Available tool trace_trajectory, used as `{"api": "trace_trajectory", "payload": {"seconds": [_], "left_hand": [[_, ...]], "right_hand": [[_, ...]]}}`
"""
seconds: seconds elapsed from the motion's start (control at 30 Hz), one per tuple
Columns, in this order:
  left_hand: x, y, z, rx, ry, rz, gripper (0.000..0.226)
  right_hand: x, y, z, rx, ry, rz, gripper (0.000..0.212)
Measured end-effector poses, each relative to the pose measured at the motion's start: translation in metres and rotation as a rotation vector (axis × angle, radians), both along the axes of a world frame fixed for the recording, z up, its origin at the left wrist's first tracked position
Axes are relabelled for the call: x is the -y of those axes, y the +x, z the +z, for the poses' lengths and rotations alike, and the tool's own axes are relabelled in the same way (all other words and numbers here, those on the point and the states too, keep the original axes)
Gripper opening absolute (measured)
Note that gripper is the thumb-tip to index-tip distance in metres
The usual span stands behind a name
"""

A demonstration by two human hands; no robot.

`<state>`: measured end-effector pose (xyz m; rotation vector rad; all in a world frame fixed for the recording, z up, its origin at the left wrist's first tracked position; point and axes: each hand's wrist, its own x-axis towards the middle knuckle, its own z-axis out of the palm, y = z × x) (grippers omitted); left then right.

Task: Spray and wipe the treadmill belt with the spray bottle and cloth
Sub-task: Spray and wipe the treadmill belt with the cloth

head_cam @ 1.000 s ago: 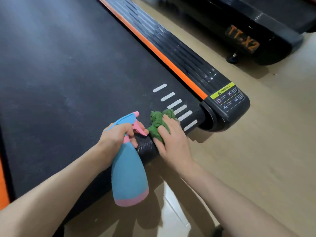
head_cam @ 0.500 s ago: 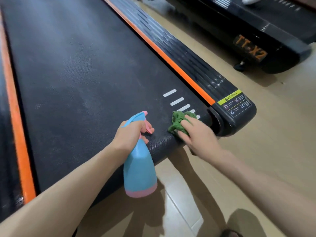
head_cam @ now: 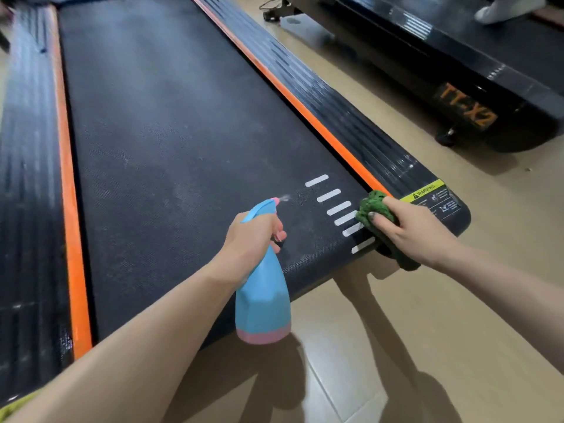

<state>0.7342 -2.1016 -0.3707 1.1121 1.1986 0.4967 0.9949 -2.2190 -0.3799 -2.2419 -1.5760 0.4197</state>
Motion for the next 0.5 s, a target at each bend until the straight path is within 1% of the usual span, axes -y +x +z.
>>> {"api": "trace_trajectory", "payload": {"seconds": [0.1, 0.23, 0.3, 0.33, 0.37, 0.43, 0.5], "left_hand": [[-0.002, 0.003, 0.0, 0.047, -0.04, 0.074, 0.058], [-0.002, -0.001, -0.006, 0.055, -0.07, 0.048, 0.054], [-0.003, -0.004, -0.014, 0.081, -0.1, 0.076, 0.061], [-0.005, -0.006, -0.018, 0.092, -0.109, 0.094, 0.062], [-0.008, -0.007, -0.02, 0.103, -0.118, 0.109, 0.061], [-0.01, -0.01, -0.024, 0.107, -0.132, 0.121, 0.048], [-0.01, -0.012, -0.028, 0.112, -0.134, 0.114, 0.04]], "right_hand": [[-0.01, -0.021, 0.0, 0.032, 0.023, 0.074, 0.033], [-0.022, -0.049, -0.018, 0.039, 0.053, 0.185, 0.024], [-0.03, -0.066, -0.029, 0.051, 0.058, 0.258, 0.022], [-0.032, -0.074, -0.037, 0.075, 0.059, 0.299, 0.026], [-0.034, -0.08, -0.046, 0.129, 0.064, 0.338, 0.034], [-0.038, -0.091, -0.066, 0.274, 0.073, 0.386, 0.05], [-0.043, -0.096, -0.075, 0.312, 0.083, 0.367, 0.052]]}}
